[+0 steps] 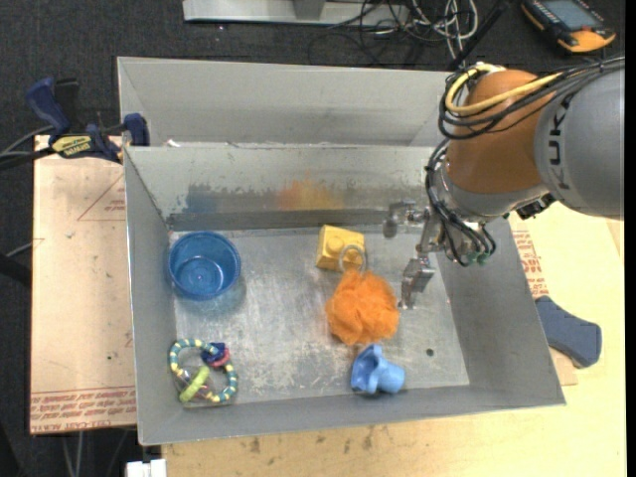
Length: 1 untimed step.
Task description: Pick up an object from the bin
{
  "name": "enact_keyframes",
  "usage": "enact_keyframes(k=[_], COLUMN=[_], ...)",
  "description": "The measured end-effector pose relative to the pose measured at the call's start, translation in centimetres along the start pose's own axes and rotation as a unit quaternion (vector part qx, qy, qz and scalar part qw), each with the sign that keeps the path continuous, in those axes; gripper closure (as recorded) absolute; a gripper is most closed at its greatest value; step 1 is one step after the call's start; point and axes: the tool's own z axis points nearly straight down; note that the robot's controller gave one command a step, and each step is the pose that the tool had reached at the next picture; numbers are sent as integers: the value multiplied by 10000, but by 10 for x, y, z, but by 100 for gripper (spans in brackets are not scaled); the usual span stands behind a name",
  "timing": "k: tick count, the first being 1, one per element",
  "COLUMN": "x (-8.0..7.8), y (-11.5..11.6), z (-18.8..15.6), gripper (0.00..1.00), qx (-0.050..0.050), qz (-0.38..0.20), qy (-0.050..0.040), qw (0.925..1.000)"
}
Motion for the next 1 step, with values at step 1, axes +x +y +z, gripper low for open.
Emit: enact_keyframes(k=[1], x=[26], y=[23], z=[79], gripper=[100], qx=[4], qz=[-1068], qy=[0], qw=[9943])
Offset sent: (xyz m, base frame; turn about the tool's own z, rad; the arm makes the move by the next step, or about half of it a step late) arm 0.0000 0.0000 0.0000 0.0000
